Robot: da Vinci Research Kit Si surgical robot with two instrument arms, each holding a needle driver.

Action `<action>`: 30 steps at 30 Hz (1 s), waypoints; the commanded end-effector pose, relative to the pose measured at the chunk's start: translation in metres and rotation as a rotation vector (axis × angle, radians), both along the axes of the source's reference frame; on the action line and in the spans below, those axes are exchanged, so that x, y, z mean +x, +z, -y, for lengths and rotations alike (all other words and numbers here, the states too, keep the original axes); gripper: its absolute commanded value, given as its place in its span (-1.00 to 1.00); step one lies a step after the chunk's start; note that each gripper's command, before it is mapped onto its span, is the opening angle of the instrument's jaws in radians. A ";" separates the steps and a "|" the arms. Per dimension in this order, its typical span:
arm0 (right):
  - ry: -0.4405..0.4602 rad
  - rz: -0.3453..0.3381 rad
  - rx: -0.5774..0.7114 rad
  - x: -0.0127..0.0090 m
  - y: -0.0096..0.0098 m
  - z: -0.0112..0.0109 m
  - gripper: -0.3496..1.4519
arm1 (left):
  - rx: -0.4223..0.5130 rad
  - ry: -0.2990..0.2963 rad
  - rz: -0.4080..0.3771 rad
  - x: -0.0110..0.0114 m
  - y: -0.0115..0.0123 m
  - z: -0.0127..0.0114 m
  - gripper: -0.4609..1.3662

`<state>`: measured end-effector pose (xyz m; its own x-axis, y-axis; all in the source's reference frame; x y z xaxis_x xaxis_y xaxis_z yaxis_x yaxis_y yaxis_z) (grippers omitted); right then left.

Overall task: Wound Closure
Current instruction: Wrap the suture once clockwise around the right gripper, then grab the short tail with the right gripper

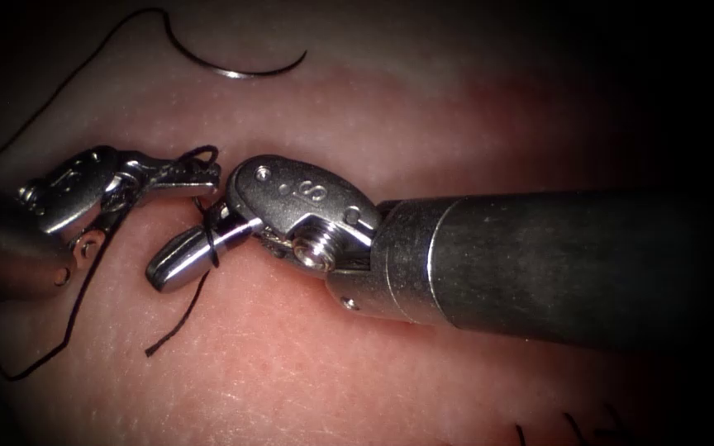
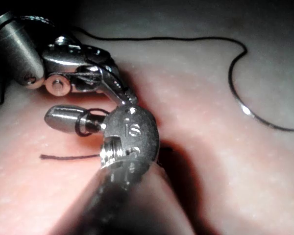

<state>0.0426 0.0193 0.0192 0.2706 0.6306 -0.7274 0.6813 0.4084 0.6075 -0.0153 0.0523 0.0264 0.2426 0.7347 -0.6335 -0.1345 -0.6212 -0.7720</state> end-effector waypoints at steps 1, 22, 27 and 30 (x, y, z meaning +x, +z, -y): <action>-0.024 0.052 -0.058 -0.0001 0.0003 -0.0004 -0.85 | -0.005 0.005 0.007 0.0000 0.0000 0.0000 -0.88; -0.014 0.110 -0.265 0.0020 0.0003 -0.0009 0.65 | -0.012 0.020 0.021 0.0002 -0.0001 -0.0003 -0.88; -0.066 0.128 -0.376 0.0021 0.0004 -0.0007 0.49 | -0.012 0.025 0.023 0.0005 -0.0003 -0.0009 -0.88; -0.111 0.131 -0.479 0.0022 0.0006 -0.0006 0.33 | -0.008 0.026 0.025 0.0006 -0.0005 -0.0013 -0.88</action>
